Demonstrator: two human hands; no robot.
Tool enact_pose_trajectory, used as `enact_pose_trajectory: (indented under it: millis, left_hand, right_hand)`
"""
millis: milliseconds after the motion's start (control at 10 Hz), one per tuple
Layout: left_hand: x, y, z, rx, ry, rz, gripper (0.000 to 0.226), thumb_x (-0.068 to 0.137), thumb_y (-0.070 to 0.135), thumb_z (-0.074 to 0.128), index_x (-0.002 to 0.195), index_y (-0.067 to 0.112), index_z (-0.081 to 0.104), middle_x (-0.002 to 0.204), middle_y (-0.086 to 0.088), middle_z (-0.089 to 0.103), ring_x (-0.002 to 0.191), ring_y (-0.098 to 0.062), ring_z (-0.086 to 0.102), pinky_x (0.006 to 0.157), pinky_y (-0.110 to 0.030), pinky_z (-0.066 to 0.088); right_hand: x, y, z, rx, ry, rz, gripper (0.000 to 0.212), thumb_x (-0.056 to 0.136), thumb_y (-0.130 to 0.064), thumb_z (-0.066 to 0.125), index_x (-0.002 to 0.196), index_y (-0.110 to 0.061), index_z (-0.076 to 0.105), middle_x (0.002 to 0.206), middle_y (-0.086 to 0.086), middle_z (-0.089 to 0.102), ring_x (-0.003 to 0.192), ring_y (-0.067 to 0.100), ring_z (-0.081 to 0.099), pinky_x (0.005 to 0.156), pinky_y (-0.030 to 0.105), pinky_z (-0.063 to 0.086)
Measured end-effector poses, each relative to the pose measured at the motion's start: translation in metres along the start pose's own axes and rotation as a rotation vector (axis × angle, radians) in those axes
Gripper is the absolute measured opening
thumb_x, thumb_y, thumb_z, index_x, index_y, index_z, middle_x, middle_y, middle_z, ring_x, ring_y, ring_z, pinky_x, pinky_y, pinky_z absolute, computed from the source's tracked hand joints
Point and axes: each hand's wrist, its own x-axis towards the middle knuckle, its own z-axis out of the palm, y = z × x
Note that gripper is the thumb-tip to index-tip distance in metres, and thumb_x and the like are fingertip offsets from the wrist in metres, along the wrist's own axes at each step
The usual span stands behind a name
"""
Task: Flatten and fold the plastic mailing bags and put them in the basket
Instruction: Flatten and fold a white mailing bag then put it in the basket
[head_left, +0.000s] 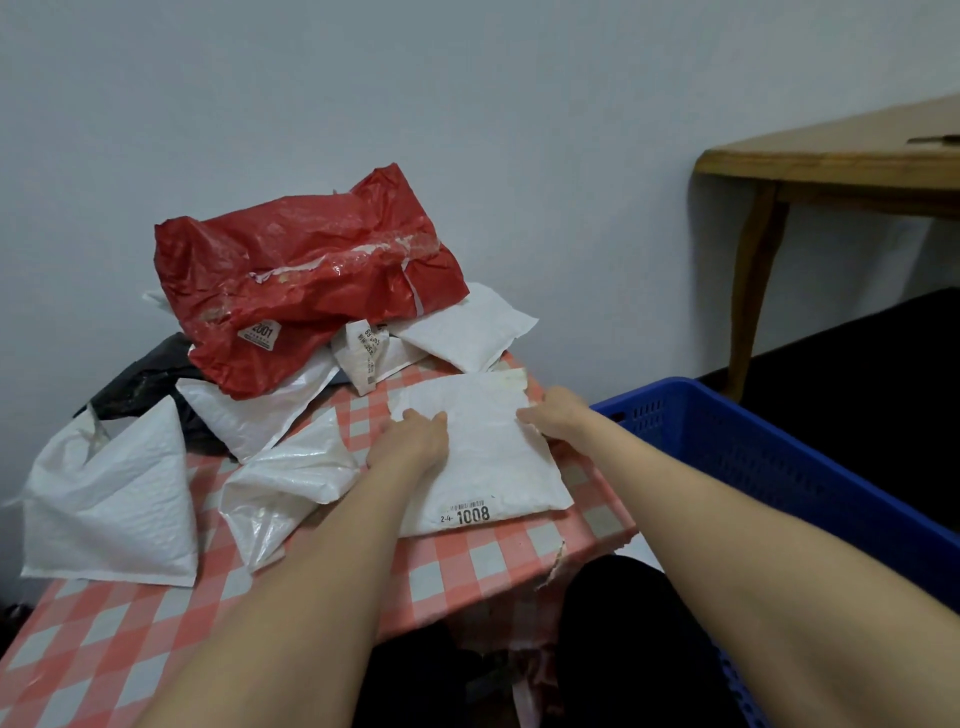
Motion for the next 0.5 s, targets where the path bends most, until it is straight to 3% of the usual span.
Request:
enact_pose_trajectory:
  millis: [100,200,300,400,500]
  left_hand:
    - [-0.007,0.007,-0.002,-0.004,0.011,0.027,0.067,0.097,0.050,0.019,0.148,0.007,0.021,0.152,-0.017,0.025,0.134,-0.037,0.034,0.107,-0.045,0.032]
    - [-0.008,0.012,-0.005,0.000,0.015,0.060,0.062,0.097,0.045,0.019,0.148,0.009,0.024,0.151,-0.017,0.025,0.135,-0.037,0.033,0.107,-0.046,0.034]
    - [-0.015,0.023,-0.009,-0.072,0.064,0.057,0.059,0.099,0.043,0.026,0.143,0.005,0.031,0.147,-0.020,0.031,0.130,-0.039,0.037,0.105,-0.046,0.036]
    - [-0.015,0.034,-0.014,-0.171,0.132,0.114,0.051,0.098,0.039,0.036,0.135,0.003,0.043,0.138,-0.021,0.044,0.124,-0.038,0.044,0.102,-0.044,0.039]
    - [-0.012,0.050,-0.023,-0.193,0.097,0.169,0.045,0.099,0.024,0.041,0.135,-0.004,0.041,0.138,-0.023,0.045,0.126,-0.038,0.044,0.098,-0.040,0.038]
  right_hand:
    - [-0.003,0.004,0.000,0.128,-0.014,0.032,0.032,0.097,-0.024,0.051,0.125,-0.010,0.047,0.102,0.004,0.054,0.100,0.024,0.049,0.079,0.028,0.036]
    - [-0.008,0.009,-0.001,0.248,-0.012,0.093,0.043,0.094,-0.026,0.057,0.129,-0.003,0.049,0.110,0.005,0.055,0.101,0.023,0.053,0.076,0.025,0.040]
    - [-0.009,0.016,-0.003,0.374,-0.009,0.168,0.040,0.094,-0.025,0.060,0.125,-0.002,0.050,0.087,0.000,0.051,0.085,0.019,0.050,0.062,0.022,0.039]
    - [-0.008,0.022,-0.008,0.441,0.058,0.243,0.038,0.095,-0.029,0.057,0.118,-0.002,0.045,0.087,0.004,0.051,0.076,0.019,0.051,0.072,0.027,0.039]
    - [-0.002,0.032,-0.013,0.594,0.135,0.313,0.043,0.096,-0.025,0.053,0.129,0.002,0.046,0.113,0.011,0.057,0.084,0.023,0.053,0.069,0.028,0.043]
